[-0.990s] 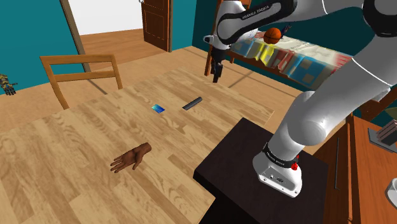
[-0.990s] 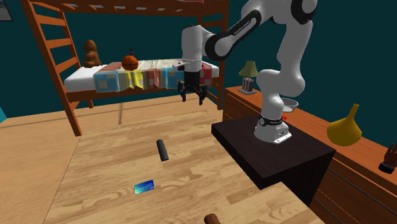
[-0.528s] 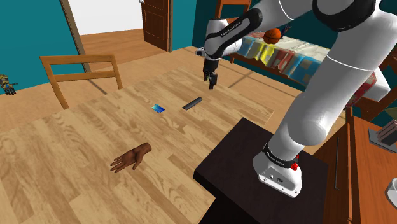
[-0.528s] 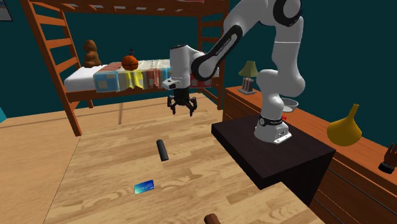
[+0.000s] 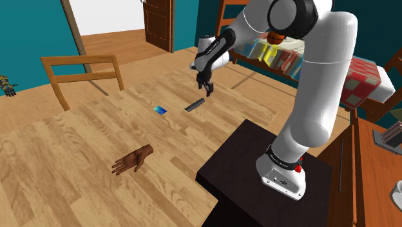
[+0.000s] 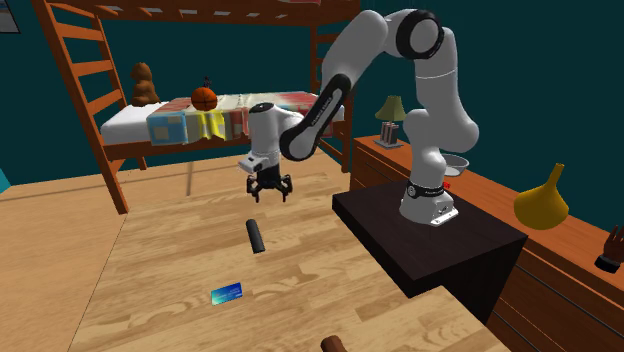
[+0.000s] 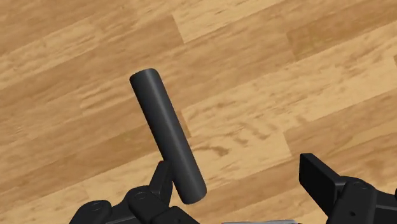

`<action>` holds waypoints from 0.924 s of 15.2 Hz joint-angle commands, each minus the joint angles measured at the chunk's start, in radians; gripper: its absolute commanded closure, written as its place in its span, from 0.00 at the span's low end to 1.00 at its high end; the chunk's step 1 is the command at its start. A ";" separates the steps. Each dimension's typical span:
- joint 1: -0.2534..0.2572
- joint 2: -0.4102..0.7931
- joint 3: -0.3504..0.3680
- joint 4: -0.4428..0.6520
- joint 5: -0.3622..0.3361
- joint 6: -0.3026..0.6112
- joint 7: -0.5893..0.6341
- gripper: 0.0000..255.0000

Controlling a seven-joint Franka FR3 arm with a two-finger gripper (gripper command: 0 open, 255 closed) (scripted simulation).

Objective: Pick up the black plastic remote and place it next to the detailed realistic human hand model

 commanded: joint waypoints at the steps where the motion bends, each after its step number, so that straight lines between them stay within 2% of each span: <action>1: -0.015 0.083 0.015 0.055 -0.002 0.028 -0.058 0.00; 9: -0.065 0.392 0.066 0.304 -0.057 0.101 -0.230 0.00; 14: -0.081 0.451 0.073 0.327 -0.052 0.138 -0.234 0.00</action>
